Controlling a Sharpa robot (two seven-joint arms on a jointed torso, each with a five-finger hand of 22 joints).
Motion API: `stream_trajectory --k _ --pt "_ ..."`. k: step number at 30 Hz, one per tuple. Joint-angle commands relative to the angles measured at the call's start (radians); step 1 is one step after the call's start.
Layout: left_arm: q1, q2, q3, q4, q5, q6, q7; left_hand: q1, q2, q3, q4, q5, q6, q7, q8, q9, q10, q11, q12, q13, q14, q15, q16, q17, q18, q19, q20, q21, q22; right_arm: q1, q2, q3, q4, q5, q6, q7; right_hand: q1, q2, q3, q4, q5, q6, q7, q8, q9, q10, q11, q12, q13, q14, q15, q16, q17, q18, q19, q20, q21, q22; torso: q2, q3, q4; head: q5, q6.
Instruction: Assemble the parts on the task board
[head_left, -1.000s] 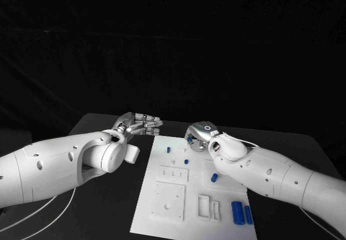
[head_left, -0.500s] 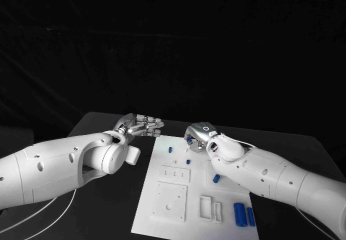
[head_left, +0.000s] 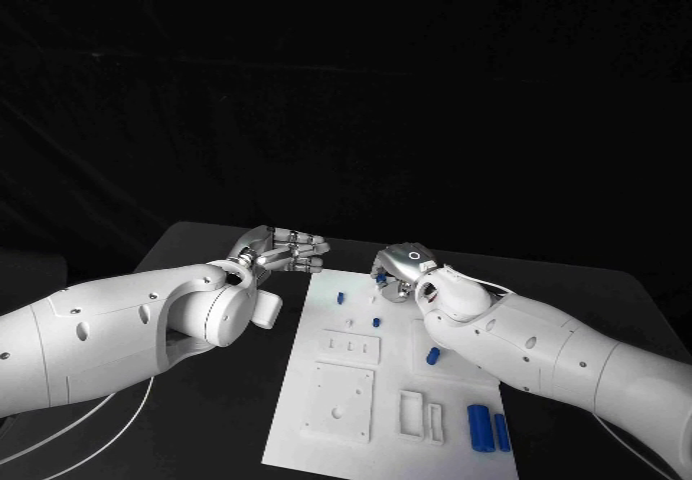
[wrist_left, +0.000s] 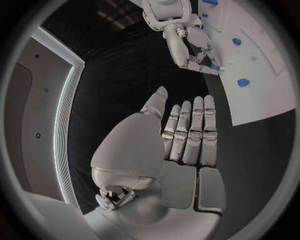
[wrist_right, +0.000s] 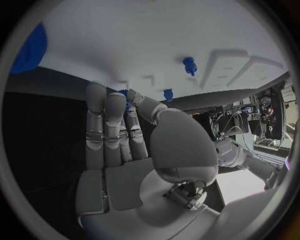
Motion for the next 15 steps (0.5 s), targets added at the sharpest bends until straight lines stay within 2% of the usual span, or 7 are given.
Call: stream_trajectory --k 1,6,15 --pt "0.003 0.002 0.001 0.003 -0.007 0.014 0.003 -0.010 -0.003 -0.003 0.000 0.000 0.000 0.002 -0.001 0.001 -0.008 0.001 0.003 0.002 -0.006 0.001 -0.003 0.001 -0.011 -0.006 -0.001 0.006 -0.001 -0.002 0.003 -0.001 -0.006 -0.015 0.036 -0.003 -0.001 -0.002 0.004 0.000 0.006 0.005 0.004 0.004 0.001 0.030 -0.024 0.004 0.003 0.002 -0.006 -0.007 0.000 0.012 0.006 -0.002 -0.007 0.005 0.002 -0.0024 0.0026 -0.001 0.001" --pt "0.004 0.002 0.001 0.003 -0.009 0.014 0.002 -0.009 -0.004 -0.004 -0.001 -0.001 0.000 0.002 -0.001 0.001 -0.010 0.001 0.002 0.002 -0.007 0.001 -0.004 0.001 -0.011 -0.007 -0.001 0.006 -0.002 -0.003 0.007 -0.002 -0.012 -0.010 0.031 0.003 -0.002 -0.002 0.005 0.000 0.006 0.005 0.004 0.004 0.001 0.030 -0.024 0.004 0.003 0.002 -0.006 -0.008 0.000 0.013 0.008 -0.001 -0.012 0.010 0.004 -0.0029 0.0025 0.004 -0.003" --pt "0.005 0.004 0.001 0.001 -0.009 0.014 0.002 -0.009 -0.004 -0.004 -0.001 -0.001 0.000 0.002 -0.001 0.001 -0.010 0.001 0.002 0.002 -0.007 0.001 -0.004 0.001 -0.011 -0.007 -0.001 0.006 -0.002 -0.003 0.009 -0.002 -0.007 -0.007 0.022 0.010 -0.003 -0.002 0.006 0.001 0.006 0.007 0.004 0.004 0.001 0.031 -0.024 0.004 0.003 0.002 -0.006 -0.007 -0.002 0.014 0.014 -0.001 -0.026 0.024 0.004 -0.0056 0.0013 0.002 -0.008"
